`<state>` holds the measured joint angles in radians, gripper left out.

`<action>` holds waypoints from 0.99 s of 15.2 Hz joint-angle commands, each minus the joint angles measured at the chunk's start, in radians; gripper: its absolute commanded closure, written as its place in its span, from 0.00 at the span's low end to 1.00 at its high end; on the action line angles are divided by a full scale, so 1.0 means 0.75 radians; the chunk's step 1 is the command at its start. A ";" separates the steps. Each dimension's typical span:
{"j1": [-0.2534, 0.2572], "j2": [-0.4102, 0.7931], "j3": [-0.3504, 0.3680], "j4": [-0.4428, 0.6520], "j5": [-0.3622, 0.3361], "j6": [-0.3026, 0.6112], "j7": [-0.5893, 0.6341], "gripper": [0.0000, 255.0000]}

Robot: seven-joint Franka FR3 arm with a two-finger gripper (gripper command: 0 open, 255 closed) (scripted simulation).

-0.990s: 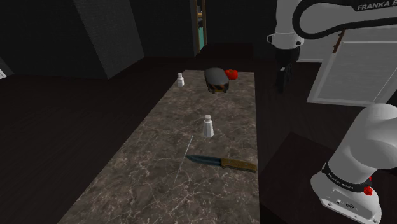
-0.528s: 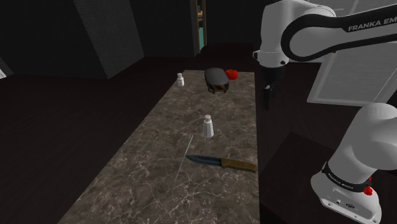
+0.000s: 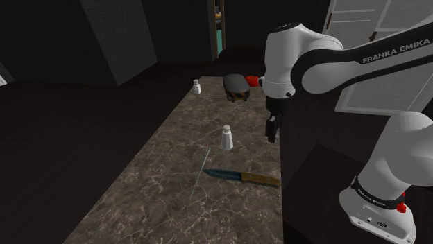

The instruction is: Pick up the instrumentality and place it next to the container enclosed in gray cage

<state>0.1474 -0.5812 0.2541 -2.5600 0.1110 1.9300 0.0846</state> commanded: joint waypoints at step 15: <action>0.095 0.485 0.306 0.104 0.041 0.475 0.309 0.00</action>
<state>0.2193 -0.2265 0.4807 -2.4742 0.1437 2.2684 0.3141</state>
